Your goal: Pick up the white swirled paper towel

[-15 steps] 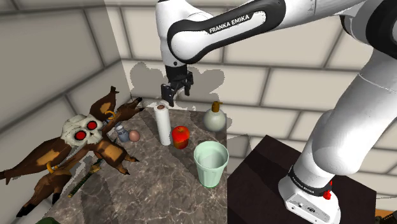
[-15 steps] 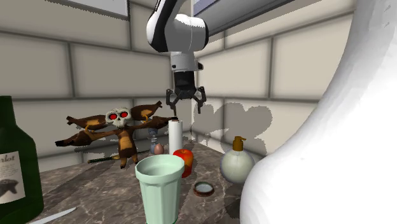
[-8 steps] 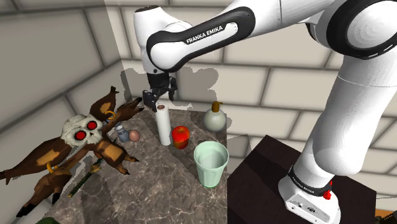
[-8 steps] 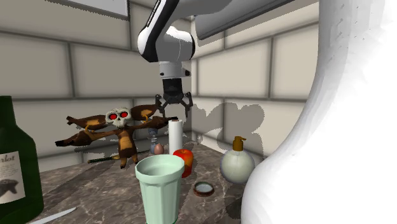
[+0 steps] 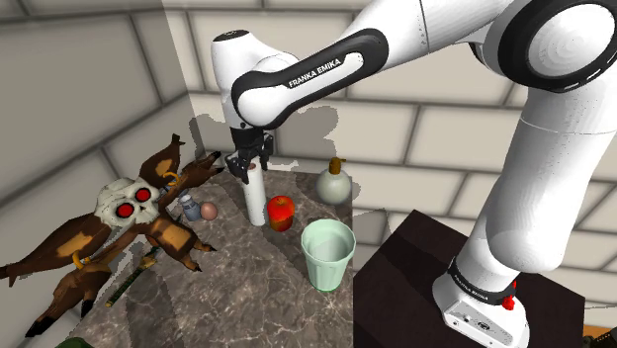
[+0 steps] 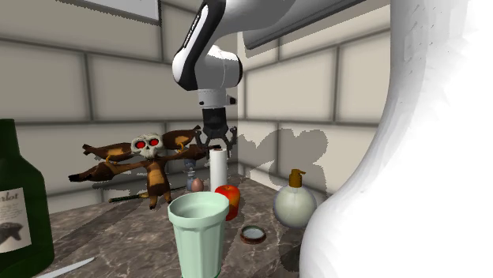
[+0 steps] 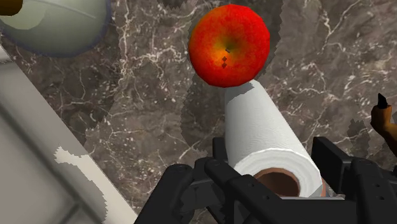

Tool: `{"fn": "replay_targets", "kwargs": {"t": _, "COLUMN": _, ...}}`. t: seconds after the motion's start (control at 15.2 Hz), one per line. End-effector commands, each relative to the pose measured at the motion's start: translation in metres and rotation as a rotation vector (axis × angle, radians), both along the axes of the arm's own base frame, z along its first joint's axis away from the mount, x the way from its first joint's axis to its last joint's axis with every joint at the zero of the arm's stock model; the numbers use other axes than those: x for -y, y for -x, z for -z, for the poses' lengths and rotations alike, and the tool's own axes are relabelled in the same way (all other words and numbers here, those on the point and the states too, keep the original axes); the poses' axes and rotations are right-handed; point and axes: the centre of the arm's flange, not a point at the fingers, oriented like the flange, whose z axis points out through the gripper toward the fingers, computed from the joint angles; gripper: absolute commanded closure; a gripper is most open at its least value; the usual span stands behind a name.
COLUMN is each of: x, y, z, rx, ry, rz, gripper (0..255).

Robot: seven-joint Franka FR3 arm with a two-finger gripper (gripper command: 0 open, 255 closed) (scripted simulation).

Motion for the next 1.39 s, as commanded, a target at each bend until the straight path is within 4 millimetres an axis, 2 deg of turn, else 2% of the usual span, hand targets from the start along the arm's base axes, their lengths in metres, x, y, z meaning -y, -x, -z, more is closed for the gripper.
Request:
{"fn": "replay_targets", "kwargs": {"t": 0.0, "x": 0.000, "y": 0.000, "z": 0.001, "rx": 0.000, "ry": 0.000, "rz": 0.000, "gripper": 255}}
{"fn": "replay_targets", "kwargs": {"t": 0.53, "x": -0.001, "y": 0.000, "z": 0.001, "rx": 0.000, "ry": 0.000, "rz": 0.000, "gripper": 255}}
{"fn": "replay_targets", "kwargs": {"t": 1.32, "x": -0.001, "y": 0.000, "z": -0.063, "rx": 0.000, "ry": 0.000, "rz": 0.000, "gripper": 255}}
